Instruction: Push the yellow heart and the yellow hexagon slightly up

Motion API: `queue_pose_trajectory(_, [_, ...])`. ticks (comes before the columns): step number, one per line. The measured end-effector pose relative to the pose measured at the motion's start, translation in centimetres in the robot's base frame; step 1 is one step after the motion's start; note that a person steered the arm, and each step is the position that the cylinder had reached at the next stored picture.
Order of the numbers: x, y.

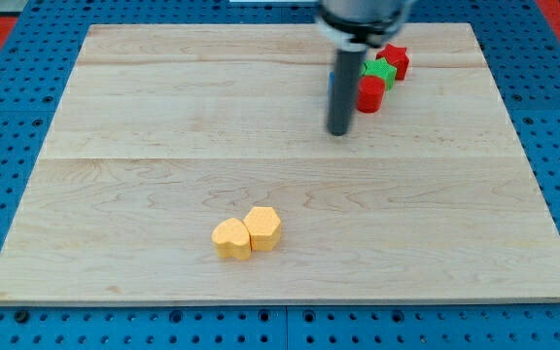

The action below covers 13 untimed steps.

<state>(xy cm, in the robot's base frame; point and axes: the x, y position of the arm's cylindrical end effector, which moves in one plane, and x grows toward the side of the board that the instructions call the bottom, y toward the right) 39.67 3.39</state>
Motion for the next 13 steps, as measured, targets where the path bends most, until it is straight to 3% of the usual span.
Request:
queue_pose_trajectory(1, [1.4,-8.6])
queue_pose_trajectory(2, [6.6,-14.5])
queue_pose_trajectory(4, [15.0,-17.3])
queue_pose_trajectory(5, [19.7,-16.4])
queue_pose_trajectory(6, [21.7,-15.1])
queue_pose_trajectory(7, [21.7,-12.2])
queue_pose_trajectory(13, [17.0,-10.2])
